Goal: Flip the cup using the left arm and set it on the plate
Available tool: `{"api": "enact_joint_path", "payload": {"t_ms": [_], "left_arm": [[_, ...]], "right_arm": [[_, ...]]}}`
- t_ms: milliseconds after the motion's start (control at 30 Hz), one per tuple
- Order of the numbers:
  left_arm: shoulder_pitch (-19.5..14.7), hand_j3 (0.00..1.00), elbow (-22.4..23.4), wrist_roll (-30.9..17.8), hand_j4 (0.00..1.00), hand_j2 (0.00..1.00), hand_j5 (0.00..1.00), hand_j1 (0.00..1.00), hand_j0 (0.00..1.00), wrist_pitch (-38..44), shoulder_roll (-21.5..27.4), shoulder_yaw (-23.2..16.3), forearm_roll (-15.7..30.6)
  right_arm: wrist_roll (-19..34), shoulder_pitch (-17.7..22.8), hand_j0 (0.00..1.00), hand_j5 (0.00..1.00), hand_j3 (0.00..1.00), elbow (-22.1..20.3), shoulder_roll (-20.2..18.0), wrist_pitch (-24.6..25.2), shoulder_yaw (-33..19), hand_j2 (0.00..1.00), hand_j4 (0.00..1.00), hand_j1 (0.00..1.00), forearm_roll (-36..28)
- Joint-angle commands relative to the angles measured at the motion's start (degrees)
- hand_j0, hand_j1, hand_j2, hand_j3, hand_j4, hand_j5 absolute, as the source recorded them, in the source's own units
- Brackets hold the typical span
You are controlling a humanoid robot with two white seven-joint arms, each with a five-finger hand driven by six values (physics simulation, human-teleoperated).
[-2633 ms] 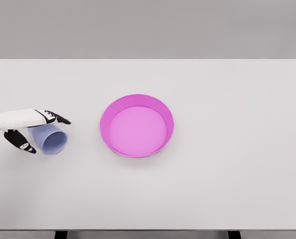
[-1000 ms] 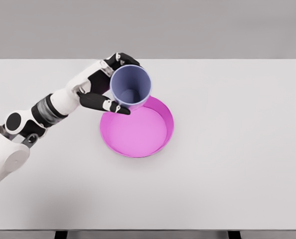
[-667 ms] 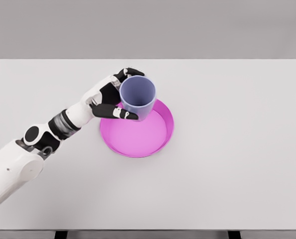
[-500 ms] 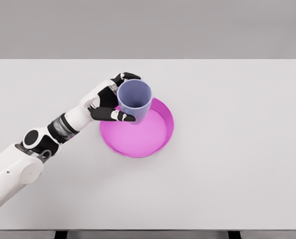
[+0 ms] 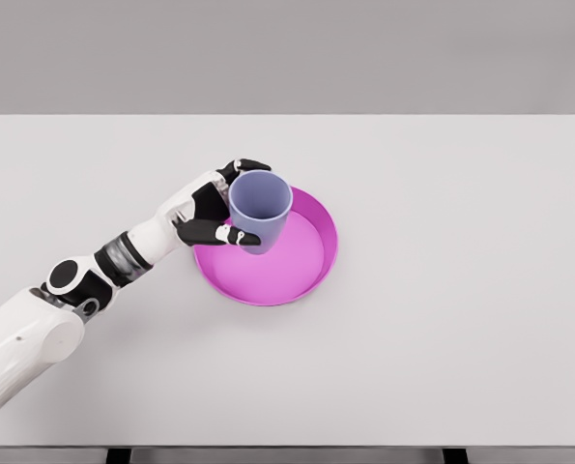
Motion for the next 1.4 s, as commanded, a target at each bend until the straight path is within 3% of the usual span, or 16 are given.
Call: {"api": "enact_joint_path", "payload": {"t_ms": [0, 333, 600, 633, 733, 800, 933, 1267, 1367], "left_arm": [[0.00, 0.48, 0.02, 0.01, 0.48, 0.48, 0.48, 0.48, 0.48, 0.06, 0.05, 0.04, 0.30], [-0.62, 0.48, 4.58, 0.01, 0.48, 0.48, 0.48, 0.48, 0.48, 0.15, -2.23, -0.40, -0.14], [-0.62, 0.49, 5.64, 0.01, 0.49, 0.49, 0.49, 0.49, 0.49, 0.50, -2.76, -1.46, -0.32], [-0.61, 0.52, 5.64, 0.09, 0.52, 0.52, 0.52, 0.52, 0.52, 0.50, -2.76, -1.46, -0.23], [-0.53, 0.78, 5.38, 0.09, 0.78, 0.78, 0.78, 0.78, 0.78, 0.50, -2.67, -1.46, -0.32], [-0.53, 0.88, 5.29, 0.09, 0.88, 0.88, 0.88, 0.88, 0.88, 0.41, -2.58, -1.46, -0.32], [-0.53, 0.98, 5.20, 0.09, 0.98, 0.98, 0.98, 0.98, 0.98, 0.33, -2.58, -1.46, -0.32], [-0.26, 1.00, 5.11, 0.01, 1.00, 1.00, 1.00, 1.00, 1.00, -0.03, -1.88, -1.37, -0.32], [-0.26, 1.00, 3.36, 0.01, 1.00, 1.00, 1.00, 1.00, 1.00, -0.11, 1.37, -0.93, -0.23]], "right_arm": [[0.01, 0.00, 1.00, 1.00, 1.00, 0.02, 0.00, 0.00, 0.06, 1.00, 1.00, 1.00, 0.01], [0.01, -0.09, 1.00, 1.00, 1.00, 0.02, 0.00, 0.00, 0.06, 1.00, 1.00, 1.00, 0.01], [0.01, -0.09, 1.00, 1.00, 1.00, 0.02, 0.00, 0.00, 0.06, 1.00, 1.00, 1.00, 0.01], [0.01, 0.00, 1.00, 1.00, 1.00, 0.02, 0.00, 0.00, 0.06, 1.00, 1.00, 1.00, 0.01], [0.01, -0.09, 1.00, 1.00, 1.00, 0.02, 0.00, 0.00, 0.06, 1.00, 1.00, 1.00, 0.01], [0.01, -0.09, 1.00, 1.00, 1.00, 0.02, 0.00, 0.00, 0.06, 1.00, 1.00, 1.00, 0.01], [0.01, -0.09, 1.00, 1.00, 1.00, 0.02, 0.00, 0.00, 0.06, 1.00, 1.00, 1.00, 0.01], [0.01, -0.09, 1.00, 1.00, 1.00, 0.02, 0.00, 0.00, -0.03, 1.00, 1.00, 1.00, 0.01], [0.01, -0.09, 1.00, 1.00, 1.00, 0.02, 0.00, 0.00, 0.06, 1.00, 1.00, 1.00, 0.01]]}}
